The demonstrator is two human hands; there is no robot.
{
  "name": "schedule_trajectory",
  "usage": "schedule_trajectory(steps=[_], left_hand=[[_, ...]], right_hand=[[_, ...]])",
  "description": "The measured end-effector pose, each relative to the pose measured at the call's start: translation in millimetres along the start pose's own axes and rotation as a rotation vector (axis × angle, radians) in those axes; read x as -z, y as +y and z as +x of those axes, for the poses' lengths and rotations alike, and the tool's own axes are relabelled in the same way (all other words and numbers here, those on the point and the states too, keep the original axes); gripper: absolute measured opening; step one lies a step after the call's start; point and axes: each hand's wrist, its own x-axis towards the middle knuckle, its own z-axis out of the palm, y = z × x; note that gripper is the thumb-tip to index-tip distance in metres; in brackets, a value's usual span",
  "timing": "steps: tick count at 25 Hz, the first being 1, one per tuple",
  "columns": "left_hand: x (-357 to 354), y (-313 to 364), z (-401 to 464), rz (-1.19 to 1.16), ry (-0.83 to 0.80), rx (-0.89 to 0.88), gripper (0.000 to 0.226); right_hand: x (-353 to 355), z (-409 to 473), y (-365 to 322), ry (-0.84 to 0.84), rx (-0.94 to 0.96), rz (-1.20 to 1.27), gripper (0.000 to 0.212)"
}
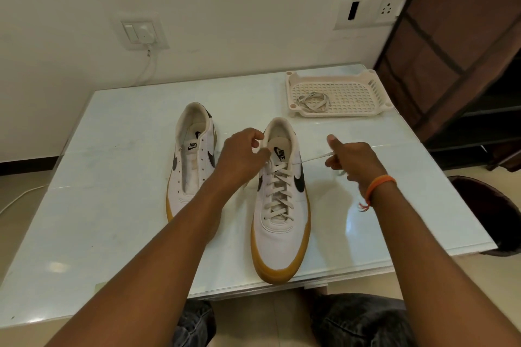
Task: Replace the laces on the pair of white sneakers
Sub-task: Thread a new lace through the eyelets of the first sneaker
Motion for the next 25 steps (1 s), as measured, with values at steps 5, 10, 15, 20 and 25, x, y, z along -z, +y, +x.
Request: schedule_trajectory(steps=[5, 10, 15, 20, 25], left_hand=[[-4, 3, -25, -0.081, -0.192, 0.059, 0.042], [-5, -2, -41, -0.053, -0.065, 0.038, 0.019], [-13, -13, -57, 0.033, -0.166, 0.172, 0.018], [-30, 0, -93, -0.171, -0.200, 0.330, 0.043], [-62, -8, -117, -0.143, -0.187, 0.322, 0.065]], right_hand=[[37, -8, 4, 0.051, -0.292, 0.620, 0.035], [43, -21, 9, 0.049, -0.343, 0.812, 0.042], [19, -39, 22, -0.019, -0.438, 0.564, 0.025], [-7, -62, 32, -0.019, -0.230, 0.140, 0.032], [-54, -95, 48, -0.252, -0.006, -0.105, 0.072]])
